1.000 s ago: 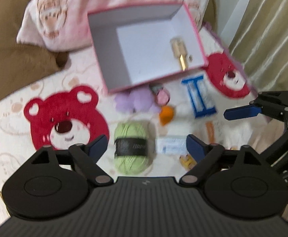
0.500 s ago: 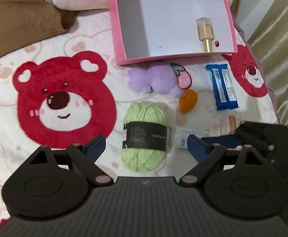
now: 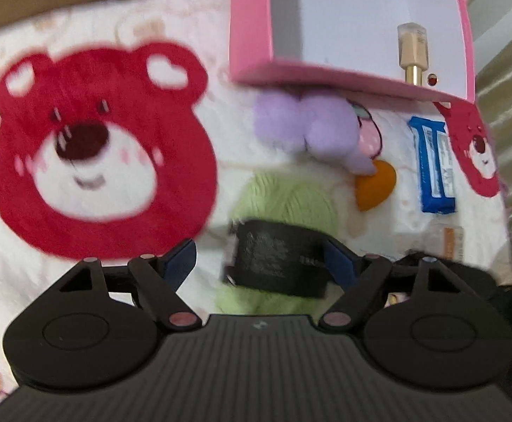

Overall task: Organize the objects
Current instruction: 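Move the left gripper back to the green yarn ball, then close the left gripper on the green yarn ball and lift it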

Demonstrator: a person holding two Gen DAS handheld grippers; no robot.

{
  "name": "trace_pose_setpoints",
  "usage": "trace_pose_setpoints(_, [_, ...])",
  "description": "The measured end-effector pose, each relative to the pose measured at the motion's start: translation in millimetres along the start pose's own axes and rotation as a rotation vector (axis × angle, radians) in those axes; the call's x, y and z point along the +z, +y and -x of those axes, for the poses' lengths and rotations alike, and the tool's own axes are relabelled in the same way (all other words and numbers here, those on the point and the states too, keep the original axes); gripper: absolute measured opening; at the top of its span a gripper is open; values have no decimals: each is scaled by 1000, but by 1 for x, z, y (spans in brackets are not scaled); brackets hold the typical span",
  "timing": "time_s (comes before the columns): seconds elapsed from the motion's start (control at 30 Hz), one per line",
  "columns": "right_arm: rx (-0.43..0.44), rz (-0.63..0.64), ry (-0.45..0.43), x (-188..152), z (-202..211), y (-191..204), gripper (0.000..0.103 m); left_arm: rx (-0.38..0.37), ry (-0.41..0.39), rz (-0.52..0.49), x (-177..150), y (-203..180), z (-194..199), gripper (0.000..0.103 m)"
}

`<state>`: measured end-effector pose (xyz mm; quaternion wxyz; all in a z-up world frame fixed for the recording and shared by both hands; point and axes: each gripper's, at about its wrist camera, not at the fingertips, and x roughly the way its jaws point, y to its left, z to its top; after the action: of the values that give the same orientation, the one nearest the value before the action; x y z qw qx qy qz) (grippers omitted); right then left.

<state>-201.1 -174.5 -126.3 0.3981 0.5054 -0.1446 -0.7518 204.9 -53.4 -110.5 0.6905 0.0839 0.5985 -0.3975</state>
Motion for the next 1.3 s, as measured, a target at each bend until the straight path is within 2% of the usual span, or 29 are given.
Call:
trace_pose_setpoints(0.1, [8, -67, -18, -9, -4, -7, 90, -60, 35, 55, -8, 4, -10, 80])
trace_pose_setpoints(0.2, [-6, -46, -41, -10, -5, -7, 90, -43, 1, 42, -13, 0, -11, 75])
trace_pose_setpoints(0.23, [-12, -42, -41, -10, -7, -6, 90, -53, -8, 31, -15, -3, -11, 67])
trace_pose_setpoints(0.33, [-60, -9, -41, -12, -14, -4, 90, -68, -12, 30, -20, -6, -12, 64])
trace_pose_setpoints(0.47, [-115, 31, -14, -16, -22, -3, 86, -75, -28, 30, -24, -4, -10, 64])
trace_pose_setpoints(0.63, [-165, 127, -44, -24, -20, 12, 82, -84, -53, 59, -26, 0, -10, 64])
trace_pose_setpoints(0.7, [-176, 135, -61, -25, -20, 12, 77, -104, -61, 87, -27, 2, -11, 63])
trace_pose_setpoints(0.77, [-193, 151, -75, -27, -18, 12, 76, -120, -68, 129, -29, 6, -11, 62])
trace_pose_setpoints(0.87, [-212, 168, -84, -28, -16, 14, 76, -116, -88, 138, -32, 4, -9, 59])
trace_pose_setpoints(1.03, [-239, 172, -80, -27, -11, 16, 78, -98, -130, 58, -40, -10, -5, 56])
trace_pose_setpoints(1.17, [-298, 230, -118, -28, 7, 24, 80, -154, -193, 16, -46, -16, 9, 55])
trace_pose_setpoints(1.23, [-291, 240, -141, -28, 19, 27, 83, -181, -227, 5, -51, -19, 18, 55])
trace_pose_setpoints(1.3, [-289, 251, -155, -29, 30, 29, 83, -203, -230, 14, -57, -21, 24, 55])
